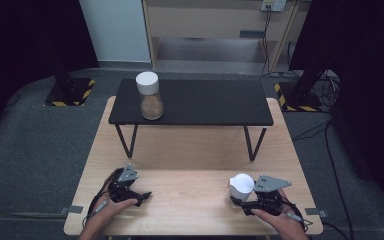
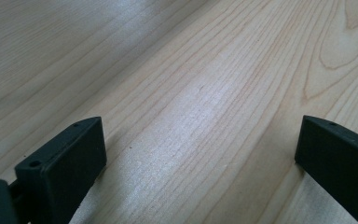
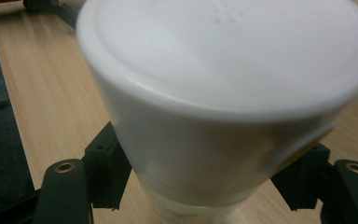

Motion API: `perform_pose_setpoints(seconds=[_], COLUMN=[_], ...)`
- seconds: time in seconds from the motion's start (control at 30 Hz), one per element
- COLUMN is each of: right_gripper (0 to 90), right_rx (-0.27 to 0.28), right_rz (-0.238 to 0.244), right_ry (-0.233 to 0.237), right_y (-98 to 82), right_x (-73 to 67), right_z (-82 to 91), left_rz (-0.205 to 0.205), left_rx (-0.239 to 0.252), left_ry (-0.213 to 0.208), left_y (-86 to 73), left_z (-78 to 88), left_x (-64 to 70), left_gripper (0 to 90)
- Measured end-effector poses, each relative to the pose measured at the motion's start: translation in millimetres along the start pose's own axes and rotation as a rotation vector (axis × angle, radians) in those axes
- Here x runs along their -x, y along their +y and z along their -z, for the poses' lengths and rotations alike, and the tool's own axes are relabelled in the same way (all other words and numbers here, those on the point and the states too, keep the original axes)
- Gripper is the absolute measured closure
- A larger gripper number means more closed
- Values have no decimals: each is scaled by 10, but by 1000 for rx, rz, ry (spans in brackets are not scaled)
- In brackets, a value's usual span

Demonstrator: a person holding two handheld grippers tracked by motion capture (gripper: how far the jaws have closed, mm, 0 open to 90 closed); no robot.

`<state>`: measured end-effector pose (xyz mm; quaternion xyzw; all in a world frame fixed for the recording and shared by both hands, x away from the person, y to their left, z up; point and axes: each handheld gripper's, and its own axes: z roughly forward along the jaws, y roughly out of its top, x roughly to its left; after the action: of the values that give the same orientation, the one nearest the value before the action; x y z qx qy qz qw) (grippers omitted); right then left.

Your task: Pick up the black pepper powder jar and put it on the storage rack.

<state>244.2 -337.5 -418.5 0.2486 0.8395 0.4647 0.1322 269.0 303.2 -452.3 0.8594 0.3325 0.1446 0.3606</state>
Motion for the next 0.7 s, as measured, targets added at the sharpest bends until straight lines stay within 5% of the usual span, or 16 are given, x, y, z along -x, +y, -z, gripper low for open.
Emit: perform_pose_setpoints(seconds=[0.7], right_gripper=[315], right_rx=[5], right_rz=[19], right_ry=[9], right_y=[398], right_x=[316], right_z=[-197], left_rz=[-1], left_rx=[0], left_ry=[2], left_y=[0], left_z=[-1], left_x=[6], left_gripper=[3])
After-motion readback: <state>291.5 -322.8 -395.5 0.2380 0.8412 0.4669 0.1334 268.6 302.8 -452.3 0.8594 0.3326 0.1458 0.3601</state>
